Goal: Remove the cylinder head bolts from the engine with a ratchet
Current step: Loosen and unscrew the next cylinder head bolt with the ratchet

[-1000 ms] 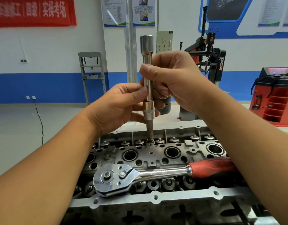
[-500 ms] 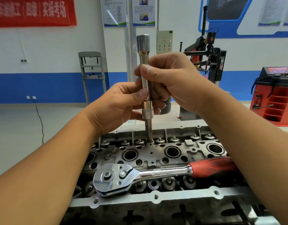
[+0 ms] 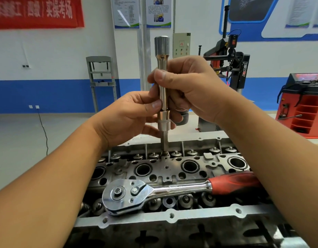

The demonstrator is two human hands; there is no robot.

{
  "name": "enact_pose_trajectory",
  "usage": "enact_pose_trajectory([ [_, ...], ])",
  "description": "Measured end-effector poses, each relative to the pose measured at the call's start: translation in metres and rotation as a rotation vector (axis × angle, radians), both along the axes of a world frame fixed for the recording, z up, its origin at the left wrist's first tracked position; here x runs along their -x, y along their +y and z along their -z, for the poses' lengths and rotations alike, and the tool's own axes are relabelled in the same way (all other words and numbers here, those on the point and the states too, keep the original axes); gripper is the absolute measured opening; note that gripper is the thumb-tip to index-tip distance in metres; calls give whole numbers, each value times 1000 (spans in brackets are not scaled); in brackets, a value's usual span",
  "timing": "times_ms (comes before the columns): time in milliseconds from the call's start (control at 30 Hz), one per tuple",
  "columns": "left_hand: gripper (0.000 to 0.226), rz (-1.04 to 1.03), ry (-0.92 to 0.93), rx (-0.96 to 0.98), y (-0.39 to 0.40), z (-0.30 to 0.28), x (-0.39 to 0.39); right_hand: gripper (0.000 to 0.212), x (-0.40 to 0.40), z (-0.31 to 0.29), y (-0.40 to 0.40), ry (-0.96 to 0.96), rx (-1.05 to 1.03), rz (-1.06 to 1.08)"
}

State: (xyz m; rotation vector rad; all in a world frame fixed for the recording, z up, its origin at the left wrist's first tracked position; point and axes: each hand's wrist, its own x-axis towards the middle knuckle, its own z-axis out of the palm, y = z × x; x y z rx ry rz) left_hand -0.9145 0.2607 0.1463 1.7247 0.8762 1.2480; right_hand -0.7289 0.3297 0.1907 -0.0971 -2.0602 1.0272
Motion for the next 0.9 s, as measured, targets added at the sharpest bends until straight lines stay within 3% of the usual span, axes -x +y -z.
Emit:
enact_pose_trajectory([
  [200, 40, 1, -14, -35, 3, 3, 3, 18, 4, 2, -4, 9, -2, 1],
  [367, 29, -29, -29, -65, 5, 5, 1, 18, 7, 4, -4, 42, 39, -25],
  [633, 43, -75, -13, -80, 4, 3, 0, 19, 5, 2, -5, 52, 31, -21],
  [800, 37, -83, 26, -114, 3, 3, -5, 22, 0, -1, -4, 49, 23, 48],
  [900, 42, -128, 59, -142, 1, 3, -9, 9, 0, -1, -4, 90, -22, 82],
])
